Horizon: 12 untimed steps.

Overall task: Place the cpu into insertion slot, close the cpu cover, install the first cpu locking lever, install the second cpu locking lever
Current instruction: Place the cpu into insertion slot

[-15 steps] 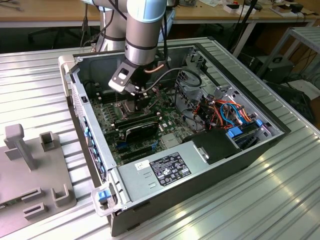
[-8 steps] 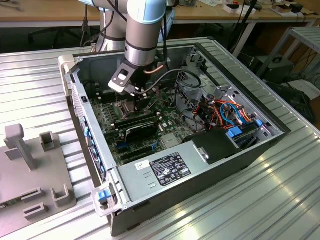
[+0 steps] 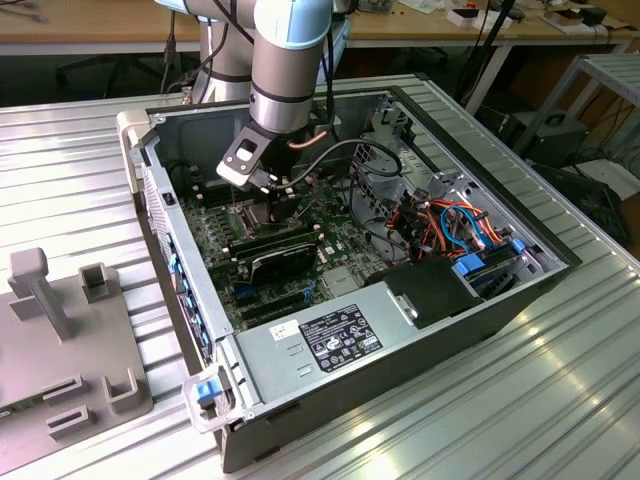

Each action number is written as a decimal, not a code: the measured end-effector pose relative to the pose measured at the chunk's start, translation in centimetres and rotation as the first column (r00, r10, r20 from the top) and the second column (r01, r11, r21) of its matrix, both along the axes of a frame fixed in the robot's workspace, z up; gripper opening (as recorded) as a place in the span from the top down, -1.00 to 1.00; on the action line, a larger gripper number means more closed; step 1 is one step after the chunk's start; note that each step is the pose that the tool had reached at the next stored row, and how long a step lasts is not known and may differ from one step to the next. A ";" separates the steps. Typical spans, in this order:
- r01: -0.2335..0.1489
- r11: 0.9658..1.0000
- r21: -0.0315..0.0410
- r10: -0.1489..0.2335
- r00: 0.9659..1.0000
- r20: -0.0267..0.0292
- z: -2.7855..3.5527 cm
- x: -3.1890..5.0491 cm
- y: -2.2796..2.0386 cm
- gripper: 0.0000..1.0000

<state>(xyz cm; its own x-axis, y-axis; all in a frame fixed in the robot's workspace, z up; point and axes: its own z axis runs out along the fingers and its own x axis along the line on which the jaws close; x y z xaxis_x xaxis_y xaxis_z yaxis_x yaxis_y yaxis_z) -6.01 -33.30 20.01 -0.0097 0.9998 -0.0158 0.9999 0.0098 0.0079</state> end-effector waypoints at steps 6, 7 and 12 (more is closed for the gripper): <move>0.000 1.000 0.000 0.000 1.000 0.000 -0.10 0.19 0.02 -0.09; 0.000 1.000 0.000 0.000 1.000 0.000 -0.18 0.19 0.02 -0.09; 0.004 1.000 0.000 -0.004 1.000 0.000 -0.31 0.30 0.02 -0.09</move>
